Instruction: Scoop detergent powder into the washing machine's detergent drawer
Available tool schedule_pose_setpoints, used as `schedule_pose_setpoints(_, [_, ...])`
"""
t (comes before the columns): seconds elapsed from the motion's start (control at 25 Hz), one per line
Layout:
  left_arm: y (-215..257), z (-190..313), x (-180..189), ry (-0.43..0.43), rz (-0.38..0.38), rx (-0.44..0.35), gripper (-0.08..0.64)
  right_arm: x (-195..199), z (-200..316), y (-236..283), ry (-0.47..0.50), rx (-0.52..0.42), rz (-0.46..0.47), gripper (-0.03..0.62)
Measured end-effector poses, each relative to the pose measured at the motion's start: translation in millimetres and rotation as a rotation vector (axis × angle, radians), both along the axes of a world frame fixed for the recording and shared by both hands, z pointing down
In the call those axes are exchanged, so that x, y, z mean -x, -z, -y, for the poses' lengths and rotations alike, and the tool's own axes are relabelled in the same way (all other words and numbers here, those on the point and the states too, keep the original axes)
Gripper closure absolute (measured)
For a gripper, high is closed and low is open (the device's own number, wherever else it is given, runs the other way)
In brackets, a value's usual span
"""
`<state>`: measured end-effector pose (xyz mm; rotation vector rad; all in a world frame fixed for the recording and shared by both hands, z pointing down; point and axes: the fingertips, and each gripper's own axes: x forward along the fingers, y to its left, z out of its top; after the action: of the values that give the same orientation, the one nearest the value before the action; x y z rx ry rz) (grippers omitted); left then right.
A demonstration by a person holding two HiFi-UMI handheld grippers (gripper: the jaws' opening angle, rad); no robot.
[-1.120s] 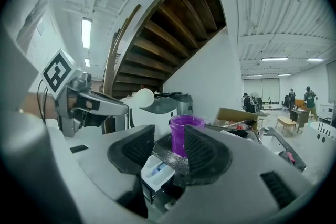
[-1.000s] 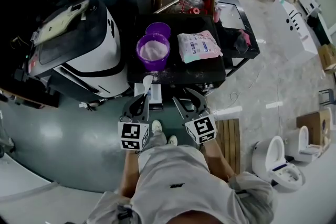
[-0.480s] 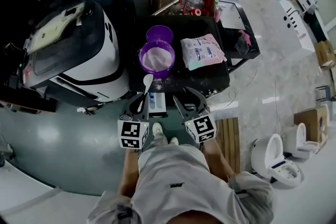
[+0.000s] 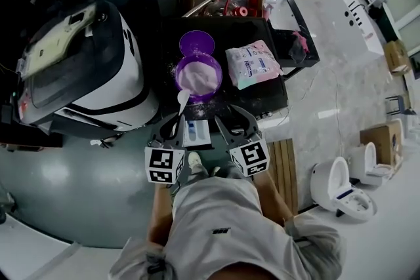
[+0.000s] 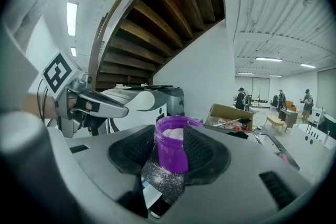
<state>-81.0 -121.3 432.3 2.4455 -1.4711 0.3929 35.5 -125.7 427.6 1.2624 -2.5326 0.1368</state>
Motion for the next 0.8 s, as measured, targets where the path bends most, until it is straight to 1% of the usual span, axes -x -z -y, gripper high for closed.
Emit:
schedule_pose_setpoints(0.2, [-7.0, 18.9, 2.1, -0.018, -0.018, 0.019, 0.543, -1.2, 15.3, -5.2, -0.027, 0.017, -0.021, 0.425])
schedule_pose_setpoints(0.4, [-12.7, 38.6, -1.1, -0.025, 0.001, 0.041, 0.544, -5.1, 35.5, -9.7, -0.026, 0.03, -0.022, 0.423])
schedule_pose_setpoints(0.8, [-19.3, 75.0, -9.8, 0.018, 0.088, 0.107, 0.544, -9.8, 86.8, -17.8, 0.081, 0.044, 0.003, 0.423])
